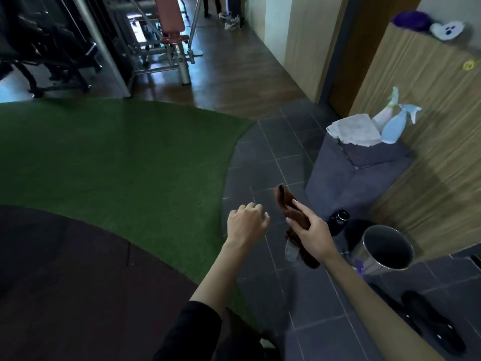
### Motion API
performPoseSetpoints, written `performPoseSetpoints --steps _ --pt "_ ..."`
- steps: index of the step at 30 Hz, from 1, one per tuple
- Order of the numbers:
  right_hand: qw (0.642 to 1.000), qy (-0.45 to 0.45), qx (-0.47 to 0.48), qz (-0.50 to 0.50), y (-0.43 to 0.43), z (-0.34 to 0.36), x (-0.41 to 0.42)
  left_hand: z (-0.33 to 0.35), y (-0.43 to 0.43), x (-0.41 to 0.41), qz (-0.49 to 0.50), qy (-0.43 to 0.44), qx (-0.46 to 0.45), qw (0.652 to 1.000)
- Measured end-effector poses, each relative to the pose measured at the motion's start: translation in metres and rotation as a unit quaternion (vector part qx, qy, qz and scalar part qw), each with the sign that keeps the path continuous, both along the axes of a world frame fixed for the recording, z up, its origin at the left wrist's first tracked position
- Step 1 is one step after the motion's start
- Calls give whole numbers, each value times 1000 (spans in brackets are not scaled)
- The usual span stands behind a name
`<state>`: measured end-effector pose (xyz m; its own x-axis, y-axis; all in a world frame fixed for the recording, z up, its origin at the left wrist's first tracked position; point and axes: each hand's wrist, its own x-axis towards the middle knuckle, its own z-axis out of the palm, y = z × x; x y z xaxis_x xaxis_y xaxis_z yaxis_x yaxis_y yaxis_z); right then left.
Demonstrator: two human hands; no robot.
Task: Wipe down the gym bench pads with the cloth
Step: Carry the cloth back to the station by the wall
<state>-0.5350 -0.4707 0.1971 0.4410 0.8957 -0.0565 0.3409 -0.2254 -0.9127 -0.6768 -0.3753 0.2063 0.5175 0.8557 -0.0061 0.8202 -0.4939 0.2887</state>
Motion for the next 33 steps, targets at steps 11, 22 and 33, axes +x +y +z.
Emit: performPoseSetpoints --steps 11,22,33 --pt "994 -10 -6 -112 154 -17 86 -10 185 117 -124 -4 22 992" --pt "949 -29 -35 -312 248 -25 187 -18 313 273 -319 23 1 947" --pt "894 -11 -68 -443 282 -48 317 -43 356 455 -446 43 -37 893"
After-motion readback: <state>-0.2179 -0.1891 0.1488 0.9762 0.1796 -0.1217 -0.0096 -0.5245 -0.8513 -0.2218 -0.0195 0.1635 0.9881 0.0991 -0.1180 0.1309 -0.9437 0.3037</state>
